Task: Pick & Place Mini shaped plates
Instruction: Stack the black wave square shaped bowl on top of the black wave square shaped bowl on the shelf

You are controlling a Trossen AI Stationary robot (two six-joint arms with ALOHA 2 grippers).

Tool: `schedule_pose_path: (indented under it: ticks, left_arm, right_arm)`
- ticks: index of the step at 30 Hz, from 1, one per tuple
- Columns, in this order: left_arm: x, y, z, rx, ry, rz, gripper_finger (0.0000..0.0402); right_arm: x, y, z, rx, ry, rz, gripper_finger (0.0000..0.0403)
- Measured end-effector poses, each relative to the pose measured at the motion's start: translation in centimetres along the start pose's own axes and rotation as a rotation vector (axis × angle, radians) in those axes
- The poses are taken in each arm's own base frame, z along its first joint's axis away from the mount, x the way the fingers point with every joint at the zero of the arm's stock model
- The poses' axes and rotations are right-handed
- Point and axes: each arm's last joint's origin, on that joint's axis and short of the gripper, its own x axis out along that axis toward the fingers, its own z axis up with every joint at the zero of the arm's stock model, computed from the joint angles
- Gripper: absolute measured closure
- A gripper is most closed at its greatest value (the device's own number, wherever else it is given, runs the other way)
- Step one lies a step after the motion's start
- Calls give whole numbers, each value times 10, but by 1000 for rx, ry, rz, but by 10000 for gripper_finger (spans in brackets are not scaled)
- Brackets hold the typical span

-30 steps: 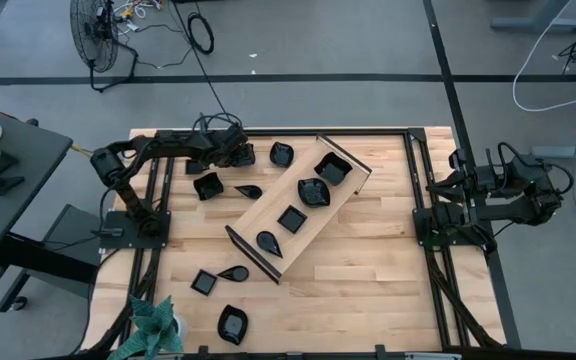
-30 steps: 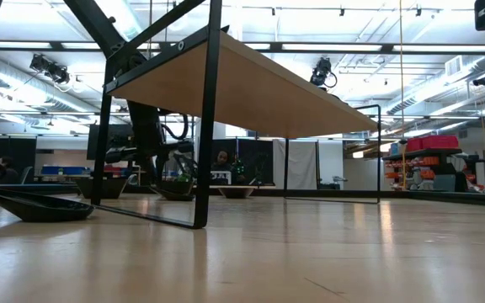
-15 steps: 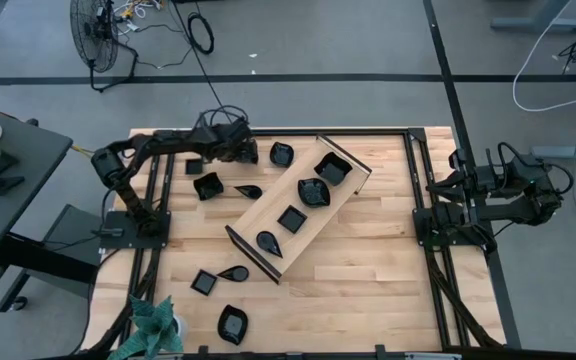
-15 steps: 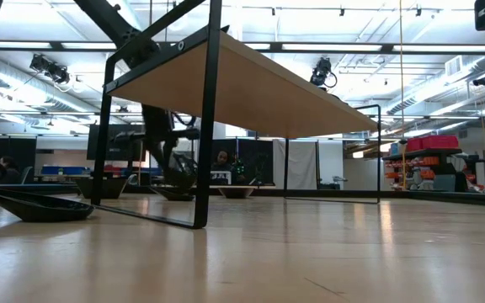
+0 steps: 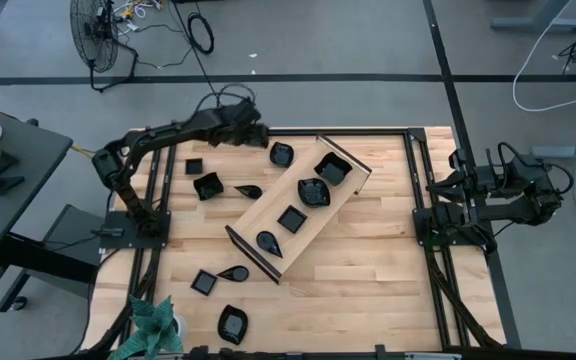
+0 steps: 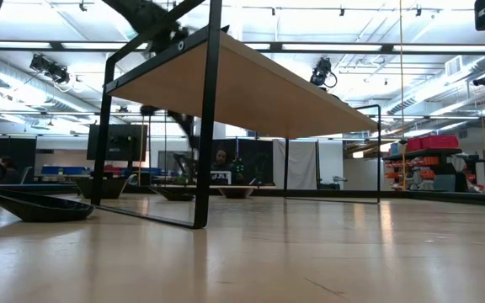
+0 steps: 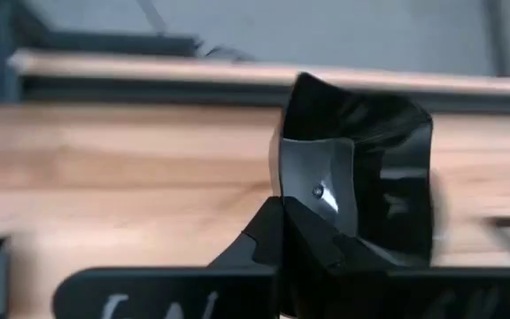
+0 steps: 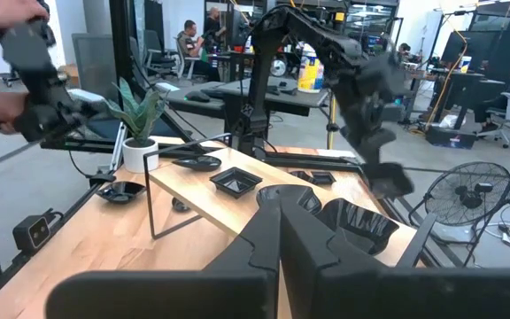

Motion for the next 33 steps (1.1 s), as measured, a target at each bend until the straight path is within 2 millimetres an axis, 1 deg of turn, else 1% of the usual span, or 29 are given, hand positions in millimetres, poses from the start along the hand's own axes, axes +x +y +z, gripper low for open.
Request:
schedule_pose_path:
  ticks: [3, 6, 10, 16, 21, 25, 28, 33]
  left_arm:
    - [-18, -15, 13, 13, -48, -71, 395]
    - [-38, -29, 27, 62, -107, -147, 395]
    - [-59, -42, 42, 82, -175, -244, 395]
    - [-78, -59, 57, 124, -240, -477, 395]
    - [-86, -69, 61, 197, -281, -647, 395]
    - [-90, -73, 60, 259, -269, -733, 395]
    - [-92, -77, 56, 313, -247, -788, 395]
    - [-99, -85, 44, 362, -188, -876, 395]
  right_arm:
    - [0, 0, 0, 0, 0, 0, 392]
    - [0, 0, 0, 0, 0, 0, 392]
    - [0, 0, 0, 0, 0, 0, 392]
    - [0, 0, 0, 0, 0, 0, 392]
    - [0, 0, 0, 0, 0, 0, 392]
    - [0, 0, 0, 0, 0, 0, 392]
    - [0, 0, 0, 0, 0, 0, 392]
    - [0, 0, 0, 0, 0, 0, 392]
